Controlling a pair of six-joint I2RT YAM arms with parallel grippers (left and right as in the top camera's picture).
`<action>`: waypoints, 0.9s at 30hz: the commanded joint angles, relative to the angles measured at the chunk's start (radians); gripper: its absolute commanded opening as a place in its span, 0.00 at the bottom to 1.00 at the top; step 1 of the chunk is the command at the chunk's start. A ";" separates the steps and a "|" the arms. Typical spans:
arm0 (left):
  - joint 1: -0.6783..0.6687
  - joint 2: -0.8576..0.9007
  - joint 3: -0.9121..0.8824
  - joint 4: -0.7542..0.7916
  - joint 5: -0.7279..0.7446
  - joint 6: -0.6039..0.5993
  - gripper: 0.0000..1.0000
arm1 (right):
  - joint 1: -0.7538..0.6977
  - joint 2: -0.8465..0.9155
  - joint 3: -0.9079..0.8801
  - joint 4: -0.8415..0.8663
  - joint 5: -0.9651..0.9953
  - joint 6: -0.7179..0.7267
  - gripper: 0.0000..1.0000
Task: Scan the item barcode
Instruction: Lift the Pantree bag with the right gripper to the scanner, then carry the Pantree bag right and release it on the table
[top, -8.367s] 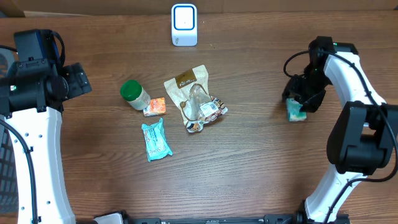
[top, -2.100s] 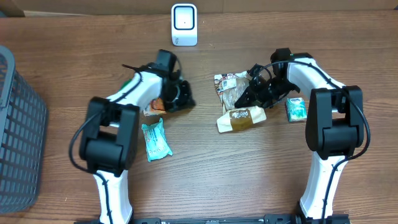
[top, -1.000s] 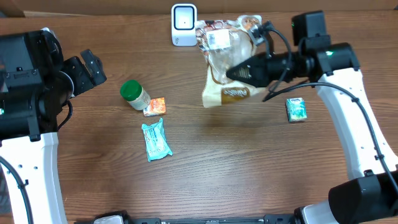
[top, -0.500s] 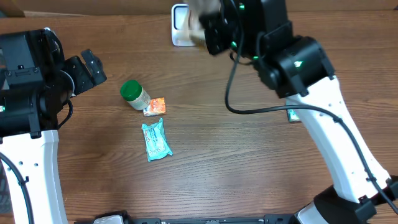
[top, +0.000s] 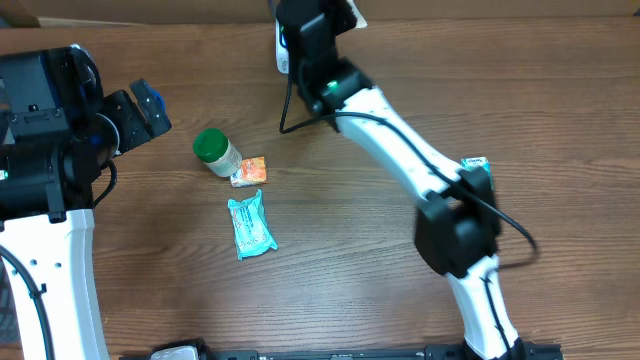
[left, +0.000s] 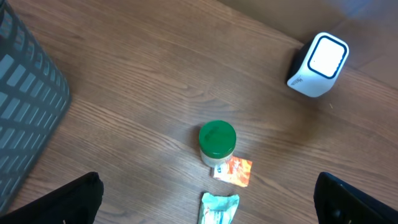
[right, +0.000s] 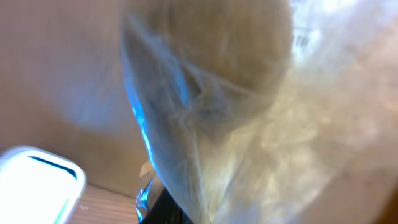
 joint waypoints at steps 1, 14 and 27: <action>0.004 0.005 -0.002 0.001 -0.011 0.008 1.00 | 0.002 0.092 0.006 0.124 0.106 -0.403 0.04; 0.004 0.005 -0.002 0.001 -0.011 0.008 1.00 | -0.001 0.266 0.005 0.224 0.118 -0.433 0.04; 0.004 0.005 -0.002 0.000 -0.011 0.008 1.00 | -0.006 0.273 0.006 0.216 0.145 -0.425 0.04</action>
